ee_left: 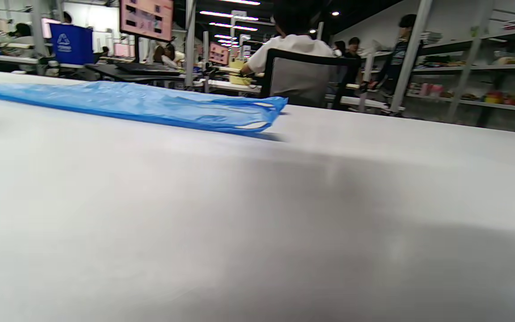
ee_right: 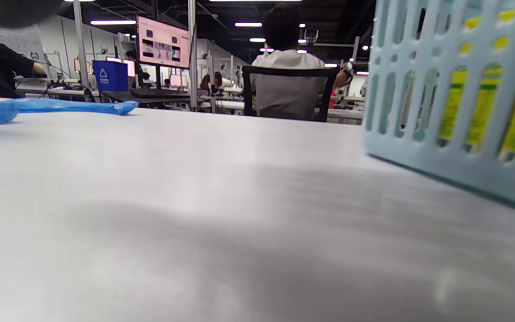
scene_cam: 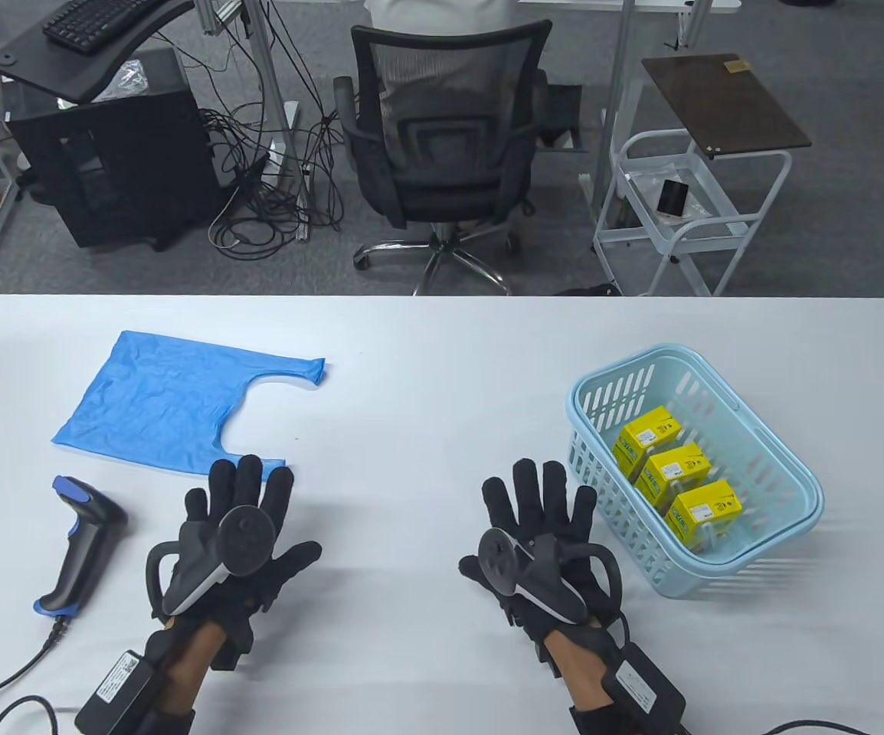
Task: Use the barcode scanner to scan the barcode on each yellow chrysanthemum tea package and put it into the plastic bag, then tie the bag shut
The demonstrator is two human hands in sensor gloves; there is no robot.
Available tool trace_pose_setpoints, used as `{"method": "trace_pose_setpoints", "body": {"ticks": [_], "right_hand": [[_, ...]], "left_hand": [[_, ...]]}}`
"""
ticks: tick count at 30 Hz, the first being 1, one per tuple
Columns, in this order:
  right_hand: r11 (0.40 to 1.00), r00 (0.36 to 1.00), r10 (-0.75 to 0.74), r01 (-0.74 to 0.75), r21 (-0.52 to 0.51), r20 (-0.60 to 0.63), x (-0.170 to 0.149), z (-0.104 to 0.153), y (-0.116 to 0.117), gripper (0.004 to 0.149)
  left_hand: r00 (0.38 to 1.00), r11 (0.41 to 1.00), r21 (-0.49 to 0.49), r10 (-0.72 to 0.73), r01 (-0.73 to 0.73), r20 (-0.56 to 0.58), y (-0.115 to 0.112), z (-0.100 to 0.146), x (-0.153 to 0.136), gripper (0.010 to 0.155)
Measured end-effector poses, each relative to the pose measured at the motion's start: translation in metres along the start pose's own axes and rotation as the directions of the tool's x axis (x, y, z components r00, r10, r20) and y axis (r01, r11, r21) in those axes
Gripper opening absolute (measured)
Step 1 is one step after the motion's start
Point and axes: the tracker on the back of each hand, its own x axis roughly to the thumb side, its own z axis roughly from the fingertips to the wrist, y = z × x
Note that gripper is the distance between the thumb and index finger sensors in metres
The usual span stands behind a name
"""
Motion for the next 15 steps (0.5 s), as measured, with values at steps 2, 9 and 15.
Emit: {"method": "trace_pose_setpoints", "body": {"ticks": [2, 9, 15], "right_hand": [[1.000, 1.000, 0.002, -0.002, 0.007, 0.006, 0.000, -0.001, 0.000, 0.093], [1.000, 1.000, 0.005, -0.006, 0.017, 0.020, 0.005, -0.001, 0.000, 0.093], [1.000, 1.000, -0.004, 0.004, 0.006, 0.022, 0.008, 0.001, -0.003, 0.092]], "left_hand": [[0.996, 1.000, 0.001, 0.008, -0.008, -0.084, -0.002, -0.006, -0.012, 0.101], [0.951, 0.995, -0.099, -0.013, -0.019, -0.308, 0.003, -0.039, -0.038, 0.100], [0.868, 0.976, -0.196, -0.012, -0.098, -0.496, 0.016, -0.078, -0.053, 0.097]]}}
